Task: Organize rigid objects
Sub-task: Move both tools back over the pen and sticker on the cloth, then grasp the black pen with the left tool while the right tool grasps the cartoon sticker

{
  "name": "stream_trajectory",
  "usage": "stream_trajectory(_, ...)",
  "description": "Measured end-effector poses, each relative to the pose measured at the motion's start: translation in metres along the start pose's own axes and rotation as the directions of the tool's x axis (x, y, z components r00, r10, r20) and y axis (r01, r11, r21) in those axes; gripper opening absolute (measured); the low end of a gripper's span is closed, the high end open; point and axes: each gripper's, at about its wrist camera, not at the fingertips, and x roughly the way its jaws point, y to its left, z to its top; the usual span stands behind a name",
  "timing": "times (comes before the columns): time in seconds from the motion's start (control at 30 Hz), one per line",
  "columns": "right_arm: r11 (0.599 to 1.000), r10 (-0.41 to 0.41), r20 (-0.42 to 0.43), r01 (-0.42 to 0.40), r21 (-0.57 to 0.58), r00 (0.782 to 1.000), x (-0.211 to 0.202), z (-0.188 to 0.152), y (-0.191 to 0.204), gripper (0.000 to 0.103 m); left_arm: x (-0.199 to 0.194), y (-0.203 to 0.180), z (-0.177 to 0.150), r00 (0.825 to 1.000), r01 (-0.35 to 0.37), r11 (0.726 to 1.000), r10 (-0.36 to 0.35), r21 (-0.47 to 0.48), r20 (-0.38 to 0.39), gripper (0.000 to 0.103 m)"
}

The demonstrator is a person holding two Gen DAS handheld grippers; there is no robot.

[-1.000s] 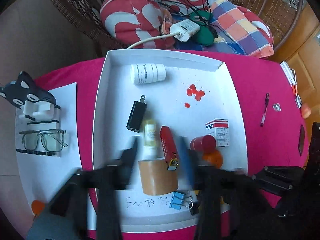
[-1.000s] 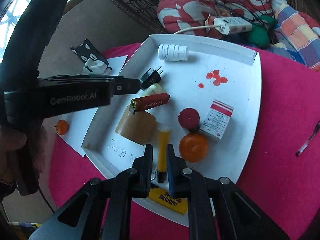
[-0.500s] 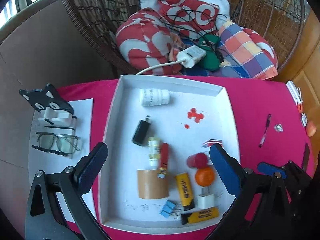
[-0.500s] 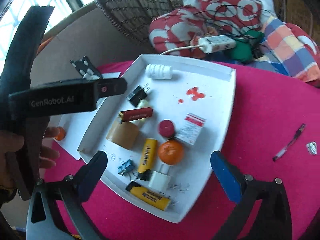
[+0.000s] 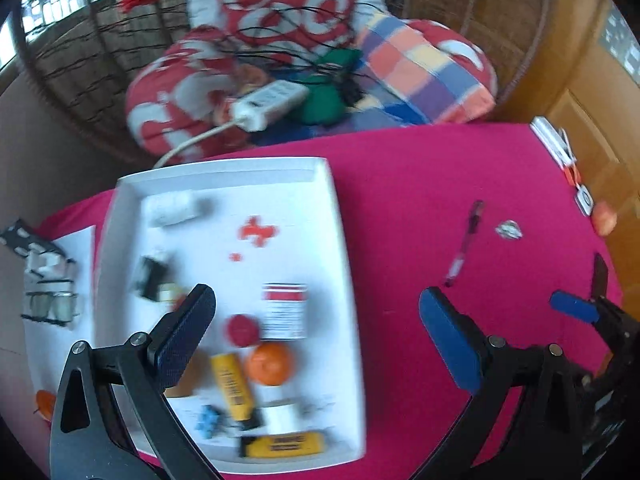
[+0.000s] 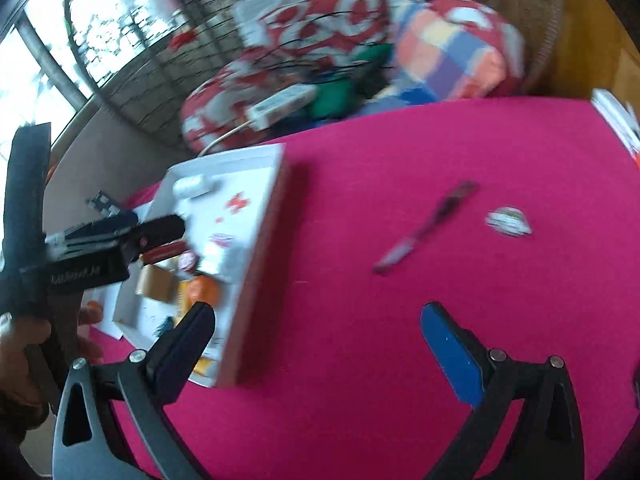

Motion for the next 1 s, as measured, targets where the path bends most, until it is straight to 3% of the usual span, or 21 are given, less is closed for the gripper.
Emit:
stream_trajectory(0.37, 0.992, -0.076, 0.032, 0.073, 0.099, 0.997, -0.040, 0.001, -0.094, 0.103, 0.040, -0.096, 0.019, 0.998, 0.042, 0.996, -0.039, 0.079, -0.047, 0.103)
stream_trajectory(0.73, 0.979, -0.124, -0.029, 0.128, 0.156, 0.992, -0.048, -0.009, -0.172, 0.103, 0.118, -0.140, 0.021, 0.985, 0.070, 0.985, -0.042, 0.159, -0.169, 0.102)
stream_trajectory(1.0, 0.978, -0.132, -0.073, 0.142, 0.151, 0.989, -0.036, -0.005, -0.202, 0.103, 0.157, -0.165, 0.022, 0.971, 0.104, 0.975, -0.056, 0.199, -0.233, 0.076)
